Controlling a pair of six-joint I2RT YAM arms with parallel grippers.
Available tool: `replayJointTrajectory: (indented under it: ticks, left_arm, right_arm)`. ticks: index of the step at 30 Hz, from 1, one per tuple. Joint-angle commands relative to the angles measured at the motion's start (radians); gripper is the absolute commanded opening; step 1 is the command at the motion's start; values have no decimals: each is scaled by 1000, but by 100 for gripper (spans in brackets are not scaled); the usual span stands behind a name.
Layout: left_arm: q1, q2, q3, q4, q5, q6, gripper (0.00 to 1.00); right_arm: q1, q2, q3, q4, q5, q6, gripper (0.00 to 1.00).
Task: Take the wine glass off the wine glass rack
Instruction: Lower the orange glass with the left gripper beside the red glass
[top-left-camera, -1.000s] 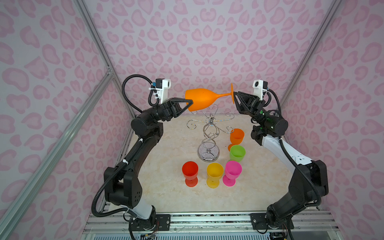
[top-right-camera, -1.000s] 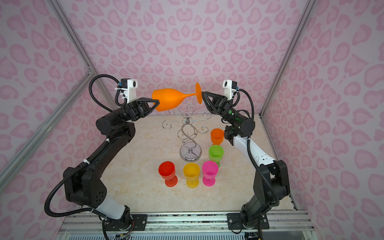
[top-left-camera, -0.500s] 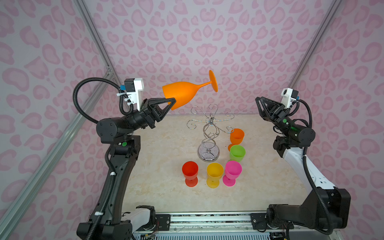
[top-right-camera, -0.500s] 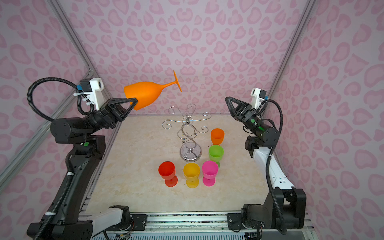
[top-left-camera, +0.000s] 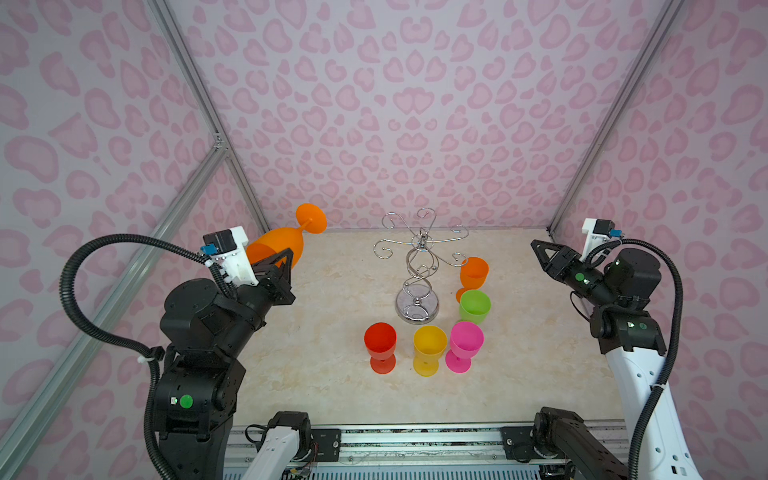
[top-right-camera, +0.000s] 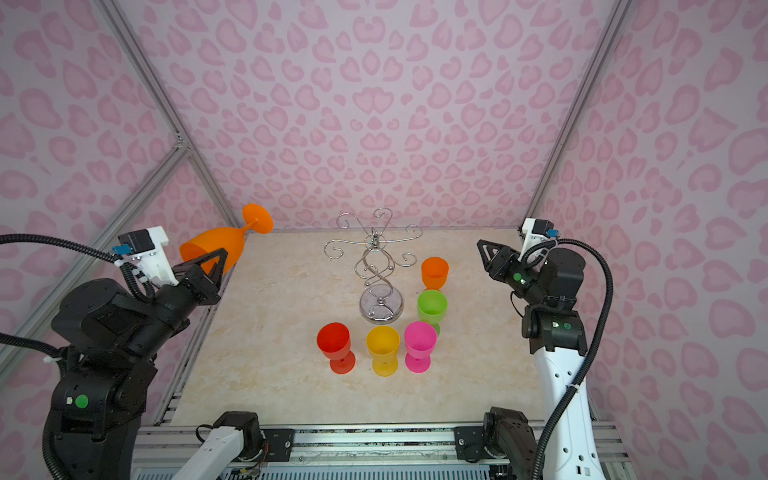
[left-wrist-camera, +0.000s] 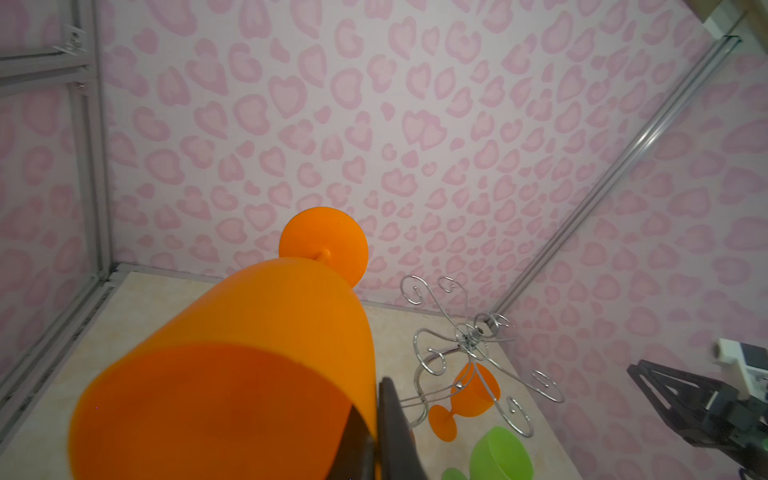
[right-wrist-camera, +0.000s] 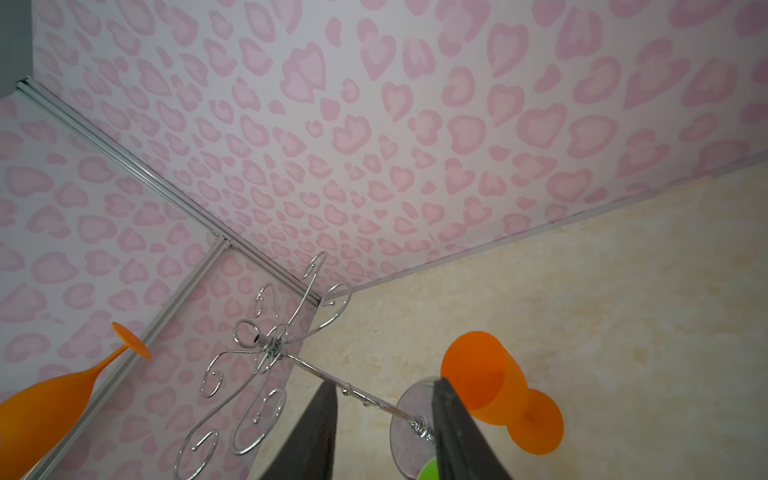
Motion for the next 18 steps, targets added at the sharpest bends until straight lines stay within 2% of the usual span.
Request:
replayJointTrajectory:
  ticks: [1, 5, 7, 11, 18]
  left_arm:
    - [1, 25, -35, -132, -176, 53, 2]
    - [0, 155, -125, -139, 14, 17, 2]
    - [-15, 217, -170, -121, 50, 2, 2]
    - [-93, 313, -228, -86, -9, -8, 2]
    - [-212, 471, -261, -56, -34, -22, 2]
  right_arm:
    - [-9, 13, -30, -10, -22, -17, 39]
    - [-9, 41, -47, 29, -36, 17, 39]
    - [-8, 42, -51, 28, -32, 16, 39]
    - [-9, 44, -54, -29, -14, -18, 39]
    - [-9, 44, -81, -44, 0, -19, 38]
